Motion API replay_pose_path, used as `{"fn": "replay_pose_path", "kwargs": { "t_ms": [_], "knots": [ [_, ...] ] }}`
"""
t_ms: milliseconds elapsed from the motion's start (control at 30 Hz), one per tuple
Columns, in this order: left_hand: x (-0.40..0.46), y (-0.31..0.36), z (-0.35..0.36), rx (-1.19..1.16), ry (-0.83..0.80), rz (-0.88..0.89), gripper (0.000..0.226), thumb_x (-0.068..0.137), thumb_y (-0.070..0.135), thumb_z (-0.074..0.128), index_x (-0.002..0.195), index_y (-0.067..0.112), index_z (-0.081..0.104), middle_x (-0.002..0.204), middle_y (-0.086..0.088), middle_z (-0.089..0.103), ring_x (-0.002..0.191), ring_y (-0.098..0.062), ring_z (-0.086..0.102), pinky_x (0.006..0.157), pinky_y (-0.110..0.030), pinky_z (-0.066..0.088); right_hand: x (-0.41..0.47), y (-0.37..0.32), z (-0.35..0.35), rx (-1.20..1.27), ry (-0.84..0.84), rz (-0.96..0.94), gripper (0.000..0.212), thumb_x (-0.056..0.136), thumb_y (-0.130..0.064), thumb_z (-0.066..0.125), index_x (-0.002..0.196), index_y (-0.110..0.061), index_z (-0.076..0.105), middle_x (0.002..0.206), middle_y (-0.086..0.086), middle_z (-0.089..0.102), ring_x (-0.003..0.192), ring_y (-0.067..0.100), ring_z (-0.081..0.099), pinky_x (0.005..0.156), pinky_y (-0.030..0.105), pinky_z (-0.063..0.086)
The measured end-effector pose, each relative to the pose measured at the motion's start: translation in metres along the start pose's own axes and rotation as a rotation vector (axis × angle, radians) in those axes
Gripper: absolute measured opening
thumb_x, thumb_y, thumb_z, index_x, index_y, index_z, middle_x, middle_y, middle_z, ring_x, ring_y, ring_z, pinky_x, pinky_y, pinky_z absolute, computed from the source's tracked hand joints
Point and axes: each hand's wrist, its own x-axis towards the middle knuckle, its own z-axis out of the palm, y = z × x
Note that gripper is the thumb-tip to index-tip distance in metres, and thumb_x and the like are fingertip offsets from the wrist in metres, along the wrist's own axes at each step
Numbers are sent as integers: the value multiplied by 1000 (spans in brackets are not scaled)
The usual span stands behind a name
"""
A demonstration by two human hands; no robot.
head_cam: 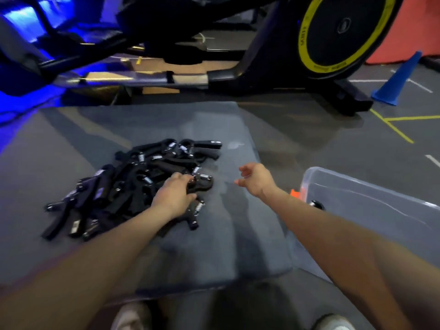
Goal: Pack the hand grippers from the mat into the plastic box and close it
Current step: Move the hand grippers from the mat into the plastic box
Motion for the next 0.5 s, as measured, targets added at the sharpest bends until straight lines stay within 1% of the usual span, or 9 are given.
{"fn": "replay_pose_path", "kwargs": {
  "t_ms": [67, 133, 333, 500],
  "knots": [
    [-7, -24, -11, 6, 35, -27, 50, 88, 24, 60, 135, 15, 46, 134, -7, 44, 125, -24, 46, 108, -34, 37, 1, -19, 21, -1, -40, -17, 46, 80, -9, 72, 123, -3, 58, 108, 11, 62, 102, 23, 58, 94, 28, 44],
    [-9, -42, -20, 11, 69, -44, 51, 88, 25, 60, 136, 16, 45, 135, -6, 44, 127, -24, 44, 108, -34, 37, 4, -36, 40, -6, -73, -31, 48, 81, -11, 71, 126, -5, 56, 121, 12, 62, 114, 26, 58, 97, 28, 42],
    [3, -77, -36, -29, 109, -123, 52, 90, 24, 59, 138, 17, 42, 139, -4, 40, 132, -22, 37, 107, -33, 34, 28, -79, 97, -87, -137, -123, 52, 81, -16, 72, 129, -9, 54, 128, 11, 60, 119, 26, 56, 104, 32, 41],
    [27, -93, -44, -48, 110, -163, 50, 88, 25, 60, 135, 16, 44, 135, -7, 42, 128, -25, 41, 108, -36, 36, 49, -100, 134, -220, -129, -227, 57, 77, -21, 75, 130, -13, 53, 130, 12, 55, 123, 30, 52, 105, 41, 42]
  ]
}}
